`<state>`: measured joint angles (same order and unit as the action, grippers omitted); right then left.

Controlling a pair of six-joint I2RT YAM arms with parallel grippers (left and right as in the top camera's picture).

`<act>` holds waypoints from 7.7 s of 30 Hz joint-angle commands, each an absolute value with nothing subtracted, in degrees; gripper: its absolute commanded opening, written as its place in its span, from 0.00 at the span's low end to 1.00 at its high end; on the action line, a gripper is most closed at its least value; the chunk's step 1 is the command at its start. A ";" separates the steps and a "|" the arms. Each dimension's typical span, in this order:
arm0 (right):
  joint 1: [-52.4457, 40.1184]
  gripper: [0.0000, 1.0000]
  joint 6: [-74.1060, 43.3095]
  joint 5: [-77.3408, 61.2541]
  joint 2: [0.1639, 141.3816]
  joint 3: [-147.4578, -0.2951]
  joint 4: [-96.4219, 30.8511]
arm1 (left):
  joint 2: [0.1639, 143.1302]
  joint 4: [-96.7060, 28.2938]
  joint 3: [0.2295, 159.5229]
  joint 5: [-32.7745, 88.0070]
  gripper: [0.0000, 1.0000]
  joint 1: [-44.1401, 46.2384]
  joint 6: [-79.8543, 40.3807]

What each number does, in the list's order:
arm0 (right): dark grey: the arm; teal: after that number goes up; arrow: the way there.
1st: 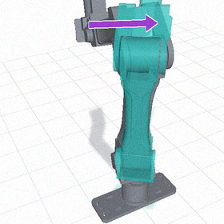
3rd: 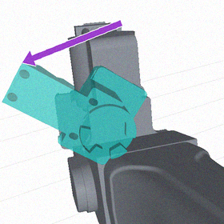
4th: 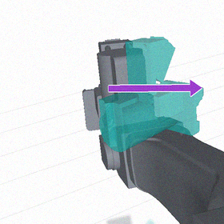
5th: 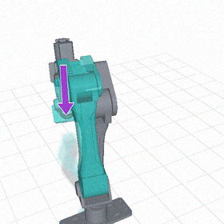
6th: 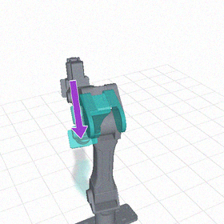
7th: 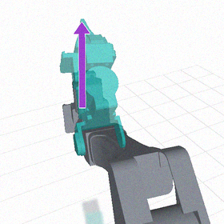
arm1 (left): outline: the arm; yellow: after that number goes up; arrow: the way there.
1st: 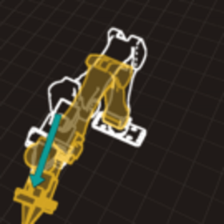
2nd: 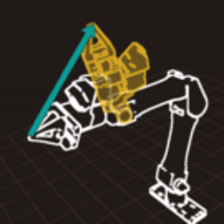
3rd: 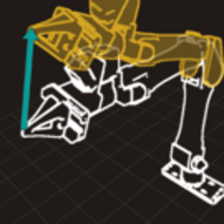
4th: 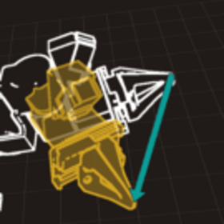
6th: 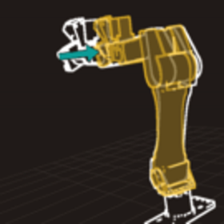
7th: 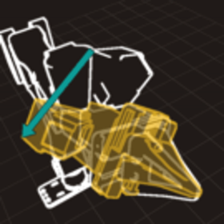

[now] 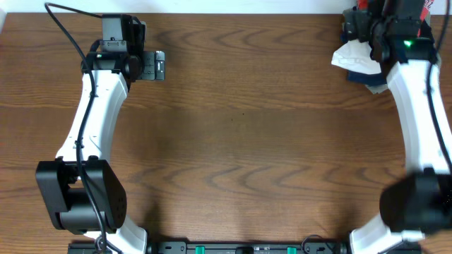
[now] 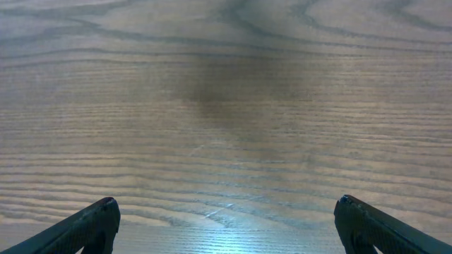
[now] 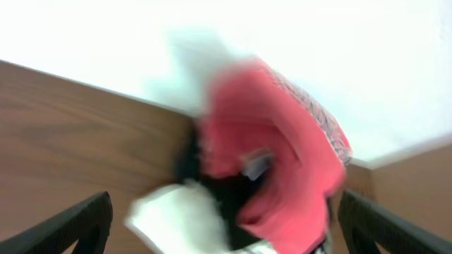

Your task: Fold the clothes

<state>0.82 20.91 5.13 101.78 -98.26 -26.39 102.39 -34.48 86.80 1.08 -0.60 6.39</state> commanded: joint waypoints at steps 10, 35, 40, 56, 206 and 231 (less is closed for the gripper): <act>-6.87 0.99 19.29 -8.86 92.95 -98.85 -39.16 | 103.20 -34.65 86.46 0.84 0.98 -0.73 6.79; -8.08 0.99 19.27 -11.00 88.03 -86.24 -38.30 | 103.20 -34.65 86.46 0.84 0.98 -0.73 6.79; -8.29 0.99 19.29 -10.96 75.90 -67.79 -22.70 | 103.20 -34.65 86.46 0.84 0.98 -0.73 6.79; -2.11 0.99 12.84 -10.57 23.18 -17.69 -2.35 | 103.20 -34.65 86.46 0.84 0.98 -0.73 6.79; -1.45 0.99 11.81 -9.45 0.32 -0.32 -3.42 | 0.30 -3.92 0.23 -3.25 0.98 -6.83 5.50; -1.45 0.99 11.81 -9.45 0.32 -0.32 -3.42 | 0.30 -3.92 0.23 -3.25 0.98 -6.83 5.50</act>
<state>-2.20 12.53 -9.43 0.69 -0.51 -3.29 0.64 -1.30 1.08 -1.72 -6.61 4.75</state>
